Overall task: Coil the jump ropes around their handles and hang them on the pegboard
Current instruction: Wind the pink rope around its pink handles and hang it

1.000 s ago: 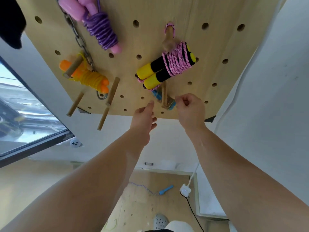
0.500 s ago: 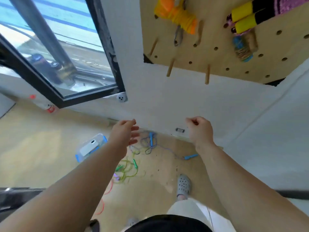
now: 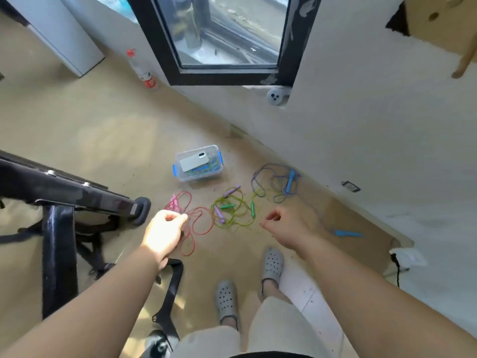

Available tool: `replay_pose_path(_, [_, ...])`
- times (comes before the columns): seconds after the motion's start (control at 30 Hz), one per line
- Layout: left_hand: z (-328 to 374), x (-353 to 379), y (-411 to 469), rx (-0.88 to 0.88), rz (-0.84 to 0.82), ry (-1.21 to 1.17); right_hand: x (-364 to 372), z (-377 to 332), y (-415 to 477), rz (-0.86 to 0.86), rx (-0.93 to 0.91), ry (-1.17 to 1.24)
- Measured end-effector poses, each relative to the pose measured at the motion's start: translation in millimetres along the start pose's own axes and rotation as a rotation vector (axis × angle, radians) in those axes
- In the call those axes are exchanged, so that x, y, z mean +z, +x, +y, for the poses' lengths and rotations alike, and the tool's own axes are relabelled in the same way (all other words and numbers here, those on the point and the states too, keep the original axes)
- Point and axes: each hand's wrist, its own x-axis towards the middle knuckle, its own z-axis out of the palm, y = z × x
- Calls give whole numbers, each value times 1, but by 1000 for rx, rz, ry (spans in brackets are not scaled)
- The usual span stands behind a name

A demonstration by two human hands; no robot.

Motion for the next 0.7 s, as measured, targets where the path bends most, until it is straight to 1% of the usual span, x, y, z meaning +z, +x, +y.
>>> replay_pose_path(0.07, [-10, 5, 21, -45, 48, 28, 13, -6, 33, -79, -5, -93])
replay_pose_path(0.13, [-21, 15, 48, -84, 55, 90, 27, -14, 68, -160, -24, -194])
replay_pose_path(0.2, [-30, 27, 78, -83, 48, 168, 45, -23, 104, -230, -52, -285])
replay_pose_path(0.3, [-54, 47, 132, -47, 26, 247, 84, -32, 163, -287, -107, -370])
replay_pose_path(0.47, [-119, 83, 245, -77, -38, 167, 186, -21, 280, -315, -186, -443])
replay_pose_path(0.57, [-168, 110, 323, -90, -37, 211, 259, 5, 355, -318, -213, -511])
replay_pose_path(0.7, [-238, 131, 412, -78, -47, 276, 341, 45, 437, -379, -234, -620])
